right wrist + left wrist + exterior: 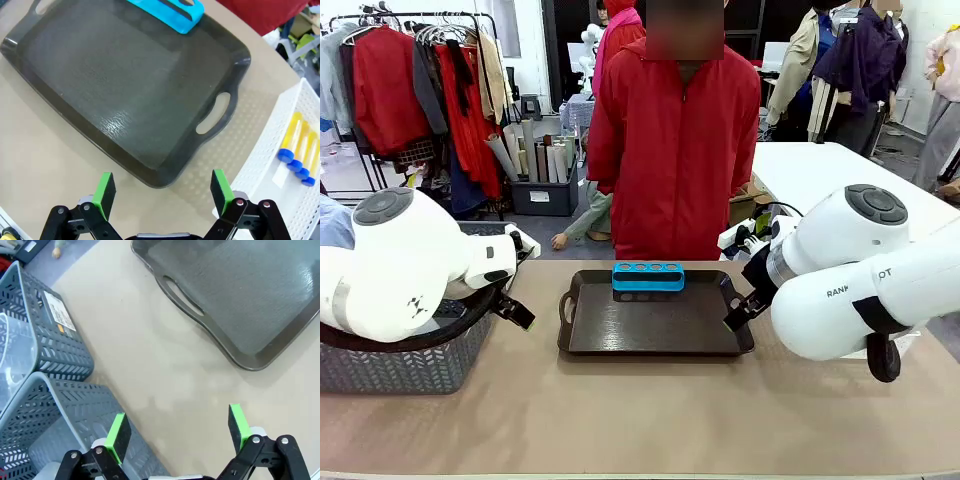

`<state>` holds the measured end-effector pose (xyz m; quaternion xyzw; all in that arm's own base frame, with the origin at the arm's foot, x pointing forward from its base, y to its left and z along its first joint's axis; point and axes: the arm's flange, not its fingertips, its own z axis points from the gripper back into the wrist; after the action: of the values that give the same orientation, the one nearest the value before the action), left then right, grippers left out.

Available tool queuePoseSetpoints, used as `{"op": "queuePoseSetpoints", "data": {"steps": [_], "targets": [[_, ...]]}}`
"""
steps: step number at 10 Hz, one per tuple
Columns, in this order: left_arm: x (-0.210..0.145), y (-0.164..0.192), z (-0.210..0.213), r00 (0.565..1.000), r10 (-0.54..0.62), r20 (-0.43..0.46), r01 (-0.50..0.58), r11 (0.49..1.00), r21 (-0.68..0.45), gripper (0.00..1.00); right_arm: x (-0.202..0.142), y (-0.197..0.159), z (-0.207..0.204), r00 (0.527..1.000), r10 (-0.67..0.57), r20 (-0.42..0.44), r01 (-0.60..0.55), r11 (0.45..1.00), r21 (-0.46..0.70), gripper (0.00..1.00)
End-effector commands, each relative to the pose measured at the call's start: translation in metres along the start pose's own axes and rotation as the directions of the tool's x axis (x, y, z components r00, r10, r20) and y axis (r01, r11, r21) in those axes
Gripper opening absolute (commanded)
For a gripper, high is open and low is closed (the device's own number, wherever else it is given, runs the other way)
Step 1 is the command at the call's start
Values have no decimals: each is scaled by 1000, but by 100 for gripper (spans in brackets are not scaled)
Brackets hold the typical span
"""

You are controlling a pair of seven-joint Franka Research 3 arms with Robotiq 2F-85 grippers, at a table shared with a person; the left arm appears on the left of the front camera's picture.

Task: Prepare the laboratory tools.
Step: Pick up one Small flask and place it on the Handle tray.

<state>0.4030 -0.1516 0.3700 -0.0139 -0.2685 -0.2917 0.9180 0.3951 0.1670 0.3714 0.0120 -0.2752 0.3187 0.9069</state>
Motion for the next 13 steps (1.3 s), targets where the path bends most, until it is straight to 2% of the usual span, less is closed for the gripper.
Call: {"op": "queuePoseSetpoints", "data": {"steps": [1,13], "targets": [[0,0,0,1000,0,0,0,1000,0,100,0,0,0,1000,0,0,0,1000,0,100],[0,0,0,1000,0,0,0,1000,0,100,0,0,0,1000,0,0,0,1000,0,100]]}}
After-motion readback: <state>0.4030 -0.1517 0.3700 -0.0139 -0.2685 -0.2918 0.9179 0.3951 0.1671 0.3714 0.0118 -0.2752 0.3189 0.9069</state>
